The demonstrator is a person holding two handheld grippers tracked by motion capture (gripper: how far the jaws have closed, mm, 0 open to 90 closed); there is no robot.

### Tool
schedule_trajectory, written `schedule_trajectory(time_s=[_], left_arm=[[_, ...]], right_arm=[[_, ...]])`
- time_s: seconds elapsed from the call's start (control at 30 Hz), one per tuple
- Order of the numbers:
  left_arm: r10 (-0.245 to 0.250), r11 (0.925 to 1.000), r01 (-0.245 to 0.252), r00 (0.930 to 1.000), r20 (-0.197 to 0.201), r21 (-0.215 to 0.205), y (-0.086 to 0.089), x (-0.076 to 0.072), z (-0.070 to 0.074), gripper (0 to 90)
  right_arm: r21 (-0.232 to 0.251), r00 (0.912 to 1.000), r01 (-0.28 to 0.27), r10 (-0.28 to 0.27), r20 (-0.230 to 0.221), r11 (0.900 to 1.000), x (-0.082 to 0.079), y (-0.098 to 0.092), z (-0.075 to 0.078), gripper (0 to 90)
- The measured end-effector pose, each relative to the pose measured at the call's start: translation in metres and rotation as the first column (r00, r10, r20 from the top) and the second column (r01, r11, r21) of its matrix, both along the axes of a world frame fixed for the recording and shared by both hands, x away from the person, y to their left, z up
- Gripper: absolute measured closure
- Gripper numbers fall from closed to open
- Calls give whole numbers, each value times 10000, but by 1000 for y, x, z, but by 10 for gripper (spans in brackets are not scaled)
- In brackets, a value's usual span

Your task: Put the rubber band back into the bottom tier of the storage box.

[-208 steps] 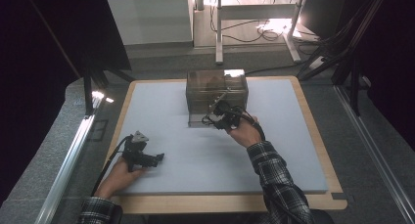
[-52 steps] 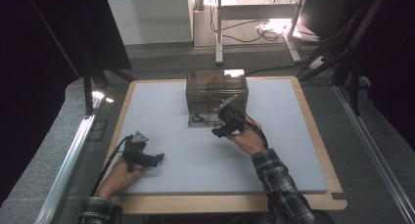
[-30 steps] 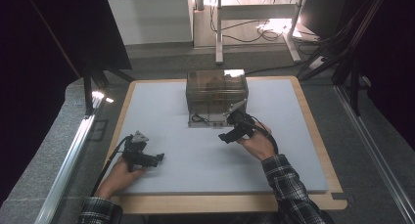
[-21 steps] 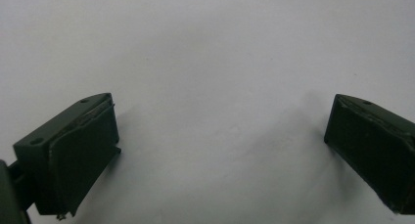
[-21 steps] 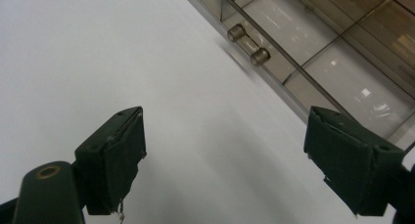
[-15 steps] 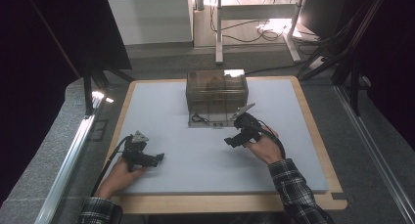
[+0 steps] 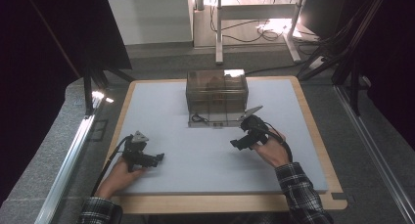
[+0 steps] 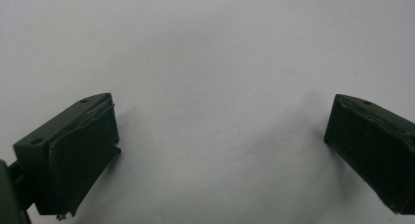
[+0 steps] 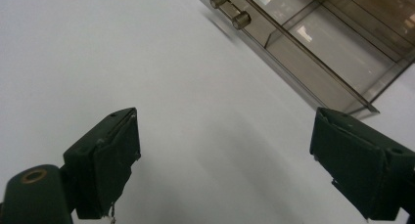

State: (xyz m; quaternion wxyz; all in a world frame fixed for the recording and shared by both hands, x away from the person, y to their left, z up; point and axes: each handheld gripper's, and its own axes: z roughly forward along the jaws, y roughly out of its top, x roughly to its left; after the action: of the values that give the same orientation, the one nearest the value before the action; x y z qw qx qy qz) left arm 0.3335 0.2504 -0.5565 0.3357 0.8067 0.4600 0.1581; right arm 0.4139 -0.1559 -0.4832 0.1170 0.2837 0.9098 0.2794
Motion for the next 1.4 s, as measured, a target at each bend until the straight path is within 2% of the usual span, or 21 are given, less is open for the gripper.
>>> schedule_trajectory(time_s=[0.5,1.2,1.4], left_arm=[[2,10000,-2,10000,3,3,0,0,0,0],[3,10000,-3,10000,7,3,0,0,0,0],[6,10000,-6,10000,5,1,0,0,0,0]], right_arm=[[-97,9997,249,-249,25,9996,-12,-23,-6,80],[-50,9974,697,-698,-172,9976,-27,-59,-21,31],[-100,9965,758,-761,-346,9971,-31,-70,-26,20]])
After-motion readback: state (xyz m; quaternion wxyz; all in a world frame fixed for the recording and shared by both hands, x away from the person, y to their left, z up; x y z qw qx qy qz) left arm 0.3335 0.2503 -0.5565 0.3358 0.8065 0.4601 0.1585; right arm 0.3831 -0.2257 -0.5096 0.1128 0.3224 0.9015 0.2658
